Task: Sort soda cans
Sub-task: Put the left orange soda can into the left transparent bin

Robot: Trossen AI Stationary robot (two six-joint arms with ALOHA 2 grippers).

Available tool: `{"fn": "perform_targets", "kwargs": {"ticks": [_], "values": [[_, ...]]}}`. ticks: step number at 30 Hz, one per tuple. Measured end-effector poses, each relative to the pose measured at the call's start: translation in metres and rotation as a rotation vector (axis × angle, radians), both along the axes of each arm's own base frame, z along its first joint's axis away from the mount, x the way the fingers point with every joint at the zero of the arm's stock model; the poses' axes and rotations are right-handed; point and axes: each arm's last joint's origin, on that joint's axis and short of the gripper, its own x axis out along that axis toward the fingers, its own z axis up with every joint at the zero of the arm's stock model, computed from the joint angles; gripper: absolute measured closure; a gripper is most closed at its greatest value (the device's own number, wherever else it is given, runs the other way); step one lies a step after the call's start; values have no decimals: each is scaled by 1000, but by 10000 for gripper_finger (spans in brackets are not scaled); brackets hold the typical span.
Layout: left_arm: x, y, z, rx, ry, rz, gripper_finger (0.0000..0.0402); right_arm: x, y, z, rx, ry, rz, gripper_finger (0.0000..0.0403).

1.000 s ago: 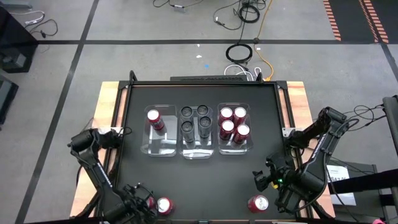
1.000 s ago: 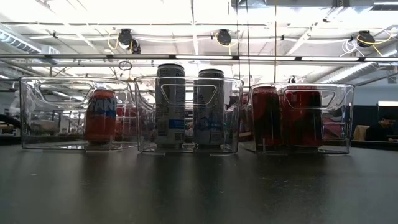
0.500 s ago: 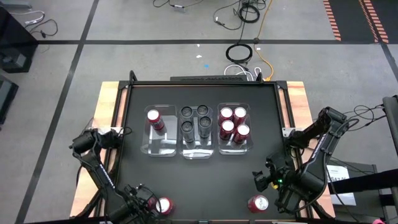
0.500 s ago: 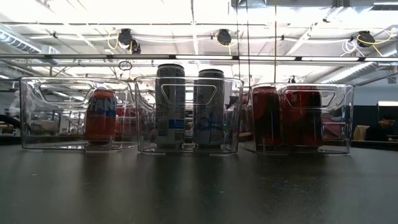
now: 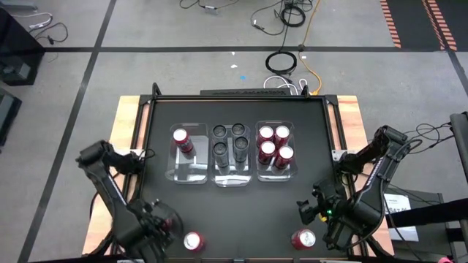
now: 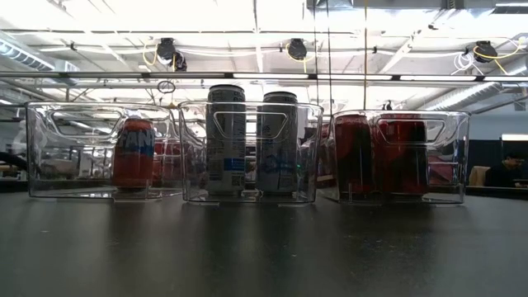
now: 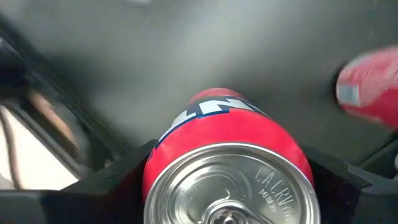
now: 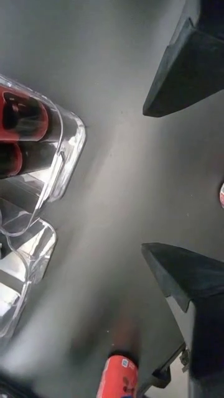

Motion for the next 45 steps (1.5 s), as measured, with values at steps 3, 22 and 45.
{"fn": "perform_targets", "kwargs": {"ticks": [3,22,45], "values": [[-8,27,29,25,-71,-29,85,0,0,0,8,-6,-16,62],[48,222,86,257,-179,-531,83,20,-20,0,54,-51,-242,62],[67,333,-33,3,-166,-686,82,43,-40,0,78,-68,-356,62]]}}
